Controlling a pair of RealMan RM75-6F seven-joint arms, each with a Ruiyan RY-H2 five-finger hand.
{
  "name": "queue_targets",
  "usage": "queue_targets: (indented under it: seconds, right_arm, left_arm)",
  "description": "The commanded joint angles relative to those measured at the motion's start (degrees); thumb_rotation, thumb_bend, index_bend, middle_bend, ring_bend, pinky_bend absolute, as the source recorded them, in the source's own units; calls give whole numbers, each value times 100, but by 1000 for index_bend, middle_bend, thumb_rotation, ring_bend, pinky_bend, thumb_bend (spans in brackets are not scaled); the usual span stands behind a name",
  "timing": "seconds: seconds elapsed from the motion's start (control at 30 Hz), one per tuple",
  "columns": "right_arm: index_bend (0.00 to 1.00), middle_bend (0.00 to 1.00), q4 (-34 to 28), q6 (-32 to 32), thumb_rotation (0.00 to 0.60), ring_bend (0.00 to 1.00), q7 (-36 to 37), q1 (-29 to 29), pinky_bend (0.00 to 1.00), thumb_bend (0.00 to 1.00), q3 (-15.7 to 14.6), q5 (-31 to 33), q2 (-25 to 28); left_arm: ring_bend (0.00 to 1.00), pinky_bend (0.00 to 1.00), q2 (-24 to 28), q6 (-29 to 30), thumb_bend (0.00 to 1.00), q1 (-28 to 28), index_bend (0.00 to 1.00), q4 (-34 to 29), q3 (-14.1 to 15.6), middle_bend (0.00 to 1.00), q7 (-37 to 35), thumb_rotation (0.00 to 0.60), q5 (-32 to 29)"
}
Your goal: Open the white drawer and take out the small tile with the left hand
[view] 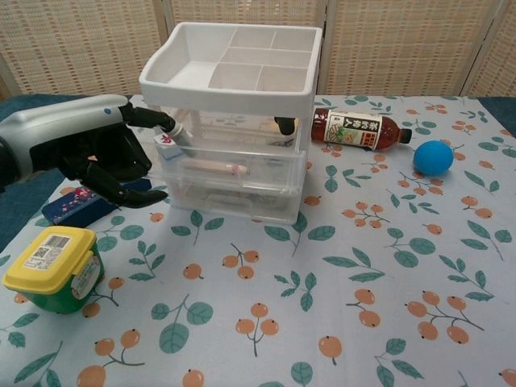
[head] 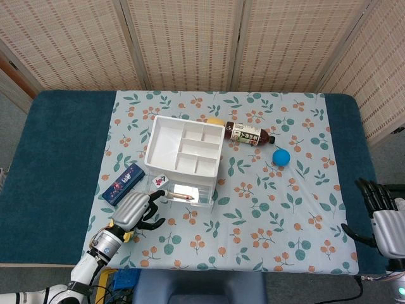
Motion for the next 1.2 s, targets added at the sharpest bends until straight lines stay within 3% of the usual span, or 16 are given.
queue_targets:
  seconds: [0.03,0.63,0.9,1.2]
  right_arm:
    - [0,44,4,-3,600,0,4,3,0,198,-1,-2,-1]
    - [0,44,54,-13,600,0,61,9,0,198,-1,10,-6]
    - [0,44,74,4,600,0,84,18,0,198,19,7,13]
    - [0,44,-12,72,600,0,4,30,0,198,79,-5,167]
  left_arm:
    - [1000,1000,68,29,291,30,311,-84,63,920,47,600,47]
    - [1000,1000,275,115,292,112,309,-453,271,920,182,600,201]
    - [1000,1000,353,221,292,179,222,-521,321,919,171,600,332]
    - [1000,1000,690,498,292,301,231,-432,358,919,-62,600,1049]
